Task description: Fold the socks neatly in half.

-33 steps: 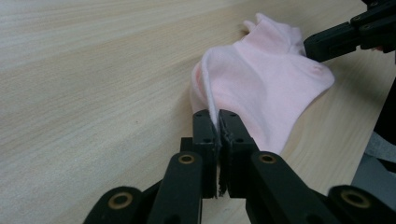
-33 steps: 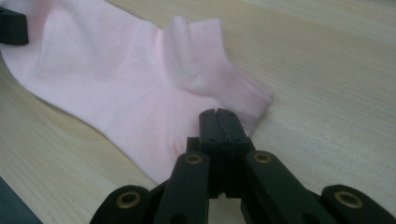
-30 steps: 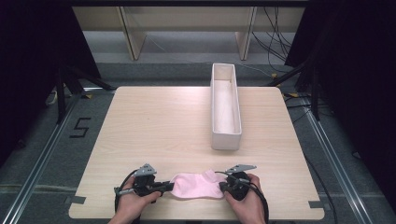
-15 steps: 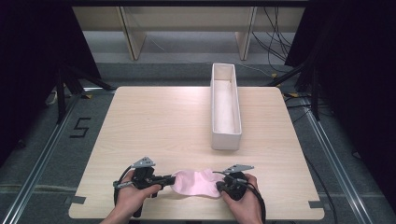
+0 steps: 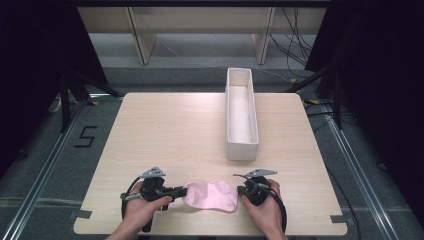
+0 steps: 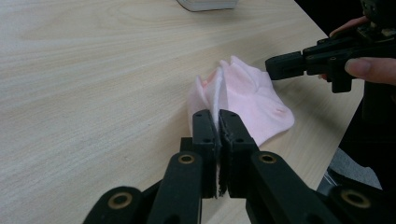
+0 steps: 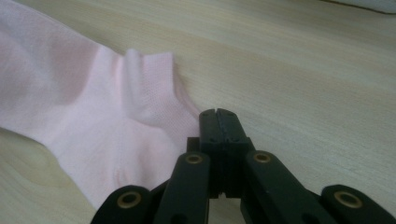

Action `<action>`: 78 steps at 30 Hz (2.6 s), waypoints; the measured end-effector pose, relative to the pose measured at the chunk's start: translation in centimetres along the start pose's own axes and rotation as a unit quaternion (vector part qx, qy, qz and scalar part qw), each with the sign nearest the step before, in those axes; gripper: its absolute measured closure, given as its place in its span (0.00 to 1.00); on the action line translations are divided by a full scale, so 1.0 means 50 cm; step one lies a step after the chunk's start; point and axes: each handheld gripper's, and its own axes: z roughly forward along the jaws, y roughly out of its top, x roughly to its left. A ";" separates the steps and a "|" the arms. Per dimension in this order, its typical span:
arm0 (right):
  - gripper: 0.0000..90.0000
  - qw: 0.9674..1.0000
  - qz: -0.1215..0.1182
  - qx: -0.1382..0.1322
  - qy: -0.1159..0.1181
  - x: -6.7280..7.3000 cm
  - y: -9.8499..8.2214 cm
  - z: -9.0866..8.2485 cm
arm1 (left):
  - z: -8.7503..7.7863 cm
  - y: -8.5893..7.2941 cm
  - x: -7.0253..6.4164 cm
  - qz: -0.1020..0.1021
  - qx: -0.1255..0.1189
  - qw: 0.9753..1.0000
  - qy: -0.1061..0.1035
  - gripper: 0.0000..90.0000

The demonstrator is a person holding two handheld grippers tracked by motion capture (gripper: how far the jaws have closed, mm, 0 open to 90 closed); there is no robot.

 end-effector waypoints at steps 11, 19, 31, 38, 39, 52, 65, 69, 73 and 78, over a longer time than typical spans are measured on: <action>1.00 1.000 -0.014 -0.026 0.001 0.000 0.007 0.001 | -0.003 0.013 -0.010 -0.002 -0.003 1.000 -0.006 0.94; 0.99 1.000 -0.012 -0.010 0.007 0.000 0.008 0.012 | 0.004 0.023 -0.022 -0.003 -0.005 1.000 -0.016 0.94; 0.99 1.000 -0.014 -0.011 0.000 0.009 0.006 0.013 | 0.024 0.032 -0.046 0.005 -0.005 1.000 -0.029 0.95; 0.99 1.000 -0.016 -0.012 0.004 0.013 0.007 0.015 | 0.040 0.037 -0.060 0.008 -0.003 0.999 -0.039 0.94; 0.99 1.000 -0.016 -0.011 0.003 0.014 0.007 0.016 | 0.043 0.037 -0.064 0.006 -0.004 0.999 -0.040 0.94; 0.99 0.999 -0.033 -0.023 0.006 0.019 0.008 0.020 | 0.078 0.041 -0.090 0.016 0.005 0.999 -0.036 0.94; 0.98 0.999 -0.028 -0.033 0.012 0.023 0.007 0.015 | 0.111 0.037 -0.107 0.021 0.012 0.999 -0.030 0.94; 0.99 0.999 -0.033 -0.026 0.006 0.021 0.007 0.010 | 0.116 0.036 -0.106 0.020 0.011 0.999 -0.038 0.94; 0.99 0.999 -0.032 -0.027 0.005 0.021 0.005 0.014 | 0.121 0.035 -0.108 0.021 0.010 0.999 -0.037 0.94; 0.99 0.999 -0.029 -0.021 0.014 0.021 0.004 0.017 | 0.132 0.034 -0.113 0.023 0.017 0.999 -0.037 0.94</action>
